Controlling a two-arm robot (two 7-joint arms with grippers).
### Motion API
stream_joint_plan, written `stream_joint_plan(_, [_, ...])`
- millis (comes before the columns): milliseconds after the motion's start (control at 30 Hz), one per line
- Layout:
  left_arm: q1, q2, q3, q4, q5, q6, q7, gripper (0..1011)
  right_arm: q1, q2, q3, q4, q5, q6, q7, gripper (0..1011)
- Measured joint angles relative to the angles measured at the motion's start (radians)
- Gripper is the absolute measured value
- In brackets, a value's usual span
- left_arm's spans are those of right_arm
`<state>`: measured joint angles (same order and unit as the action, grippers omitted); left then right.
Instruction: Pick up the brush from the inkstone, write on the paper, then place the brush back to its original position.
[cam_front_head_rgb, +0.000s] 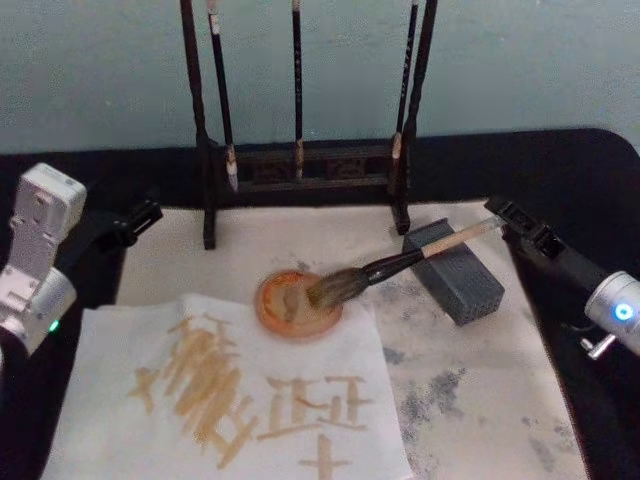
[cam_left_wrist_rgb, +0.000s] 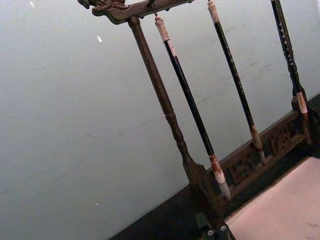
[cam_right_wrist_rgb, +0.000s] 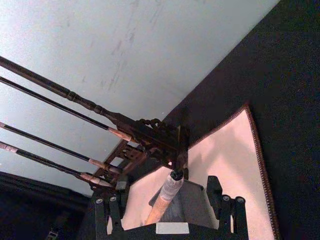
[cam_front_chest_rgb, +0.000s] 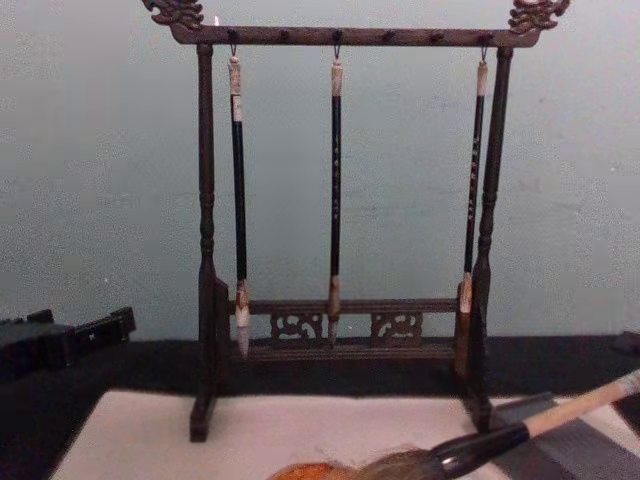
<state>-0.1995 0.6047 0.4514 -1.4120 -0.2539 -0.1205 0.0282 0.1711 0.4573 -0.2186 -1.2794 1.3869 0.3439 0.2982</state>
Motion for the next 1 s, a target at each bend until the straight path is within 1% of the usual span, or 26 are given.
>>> stream_joint_plan(233, [0.000,0.000,0.000,0.000,0.000,0.000,0.000,1002,0.013,-0.002,-0.017,0.019,0.023,0.001,0.004,1008])
stream_joint_plan(567, [0.000,0.000,0.000,0.000,0.000,0.000,0.000,1002,0.016,-0.002,-0.036,0.027,0.058,0.003,0.000,1008])
stream_joint_plan(700, [0.000,0.000,0.000,0.000,0.000,0.000,0.000,1002,0.018,0.001,-0.043,0.027,0.068,0.003,0.000,1008])
stream_joint_plan(1000, [0.000,0.000,0.000,0.000,0.000,0.000,0.000,1002,0.029,0.014,-0.065,0.035,0.077,-0.015,0.025,1006])
